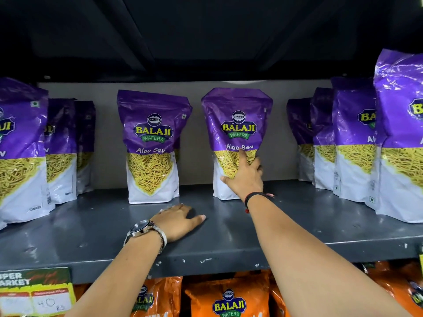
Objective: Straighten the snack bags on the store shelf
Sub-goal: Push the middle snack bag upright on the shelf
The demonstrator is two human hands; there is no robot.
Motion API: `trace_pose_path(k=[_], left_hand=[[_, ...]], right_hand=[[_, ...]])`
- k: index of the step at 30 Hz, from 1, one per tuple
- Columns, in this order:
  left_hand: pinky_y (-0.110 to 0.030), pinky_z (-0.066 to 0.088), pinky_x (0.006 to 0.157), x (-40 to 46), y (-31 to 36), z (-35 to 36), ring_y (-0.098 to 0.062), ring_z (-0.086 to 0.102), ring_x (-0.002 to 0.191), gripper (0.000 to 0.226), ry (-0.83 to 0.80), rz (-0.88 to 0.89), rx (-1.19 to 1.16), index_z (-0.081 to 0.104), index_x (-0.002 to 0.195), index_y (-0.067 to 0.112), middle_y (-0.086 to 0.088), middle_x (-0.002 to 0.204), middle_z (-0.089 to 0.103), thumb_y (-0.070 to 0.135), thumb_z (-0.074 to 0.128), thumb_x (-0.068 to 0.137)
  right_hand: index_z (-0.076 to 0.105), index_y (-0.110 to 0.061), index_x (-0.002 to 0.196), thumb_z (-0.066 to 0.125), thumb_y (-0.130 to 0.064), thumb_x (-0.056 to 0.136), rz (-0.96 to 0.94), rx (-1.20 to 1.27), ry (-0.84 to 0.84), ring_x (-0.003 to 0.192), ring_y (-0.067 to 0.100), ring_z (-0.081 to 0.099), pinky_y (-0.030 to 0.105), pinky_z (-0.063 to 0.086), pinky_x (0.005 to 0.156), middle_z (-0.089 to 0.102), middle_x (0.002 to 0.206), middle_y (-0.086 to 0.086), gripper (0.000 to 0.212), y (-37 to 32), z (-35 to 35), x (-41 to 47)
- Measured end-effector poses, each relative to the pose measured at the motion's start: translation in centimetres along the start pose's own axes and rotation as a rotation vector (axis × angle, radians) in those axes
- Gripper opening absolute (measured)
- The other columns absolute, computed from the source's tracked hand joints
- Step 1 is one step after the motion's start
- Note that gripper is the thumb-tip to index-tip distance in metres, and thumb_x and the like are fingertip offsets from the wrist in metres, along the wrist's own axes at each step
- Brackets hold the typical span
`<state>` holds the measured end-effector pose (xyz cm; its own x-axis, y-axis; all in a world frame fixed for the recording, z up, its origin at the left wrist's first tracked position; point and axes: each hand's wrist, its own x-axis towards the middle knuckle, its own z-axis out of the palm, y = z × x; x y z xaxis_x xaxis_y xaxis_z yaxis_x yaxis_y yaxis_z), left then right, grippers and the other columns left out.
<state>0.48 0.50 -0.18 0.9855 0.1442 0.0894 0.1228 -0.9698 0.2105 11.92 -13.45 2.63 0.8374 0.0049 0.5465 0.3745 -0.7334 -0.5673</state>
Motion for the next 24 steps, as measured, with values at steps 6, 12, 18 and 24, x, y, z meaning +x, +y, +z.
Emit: trace_pose_path(k=[6,12,18,24], left_hand=[[-0.032,0.024,0.115,-0.3,0.2,-0.1,-0.023,0.028,0.142,0.065,0.0,-0.012,-0.009,0.03,0.144,0.018,-0.004,0.156,0.027,0.055,0.032,0.091],[-0.033,0.023,0.116,-0.4,0.3,-0.2,-0.023,0.026,0.143,0.066,-0.005,-0.017,-0.014,0.029,0.145,0.017,-0.004,0.156,0.025,0.056,0.032,0.091],[-0.033,0.022,0.116,-0.4,0.2,-0.1,-0.022,0.026,0.143,0.067,-0.006,-0.023,-0.019,0.029,0.145,0.017,-0.004,0.157,0.024,0.056,0.032,0.091],[-0.032,0.022,0.116,-0.3,0.3,-0.2,-0.022,0.026,0.143,0.067,-0.009,-0.023,-0.027,0.029,0.145,0.015,-0.005,0.157,0.024,0.055,0.033,0.091]], right_hand=[[0.014,-0.026,0.148,0.073,-0.034,0.079,0.004,0.011,0.005,0.134,0.045,0.026,0.048,0.042,0.1,0.017,0.149,0.022,0.091,-0.1,-0.7,-0.8],[0.016,-0.025,0.148,0.074,-0.032,0.078,-0.008,0.023,-0.01,0.133,0.047,0.026,0.048,0.042,0.1,0.015,0.149,0.021,0.091,-0.1,-1.7,-1.6],[0.018,-0.024,0.147,0.075,-0.031,0.077,-0.022,0.023,0.001,0.133,0.046,0.027,0.046,0.044,0.098,0.016,0.148,0.021,0.091,-0.1,-2.9,-2.9],[0.016,-0.026,0.147,0.074,-0.032,0.079,-0.024,0.009,0.001,0.135,0.044,0.026,0.046,0.045,0.096,0.014,0.15,0.021,0.09,-0.4,-4.4,-5.0]])
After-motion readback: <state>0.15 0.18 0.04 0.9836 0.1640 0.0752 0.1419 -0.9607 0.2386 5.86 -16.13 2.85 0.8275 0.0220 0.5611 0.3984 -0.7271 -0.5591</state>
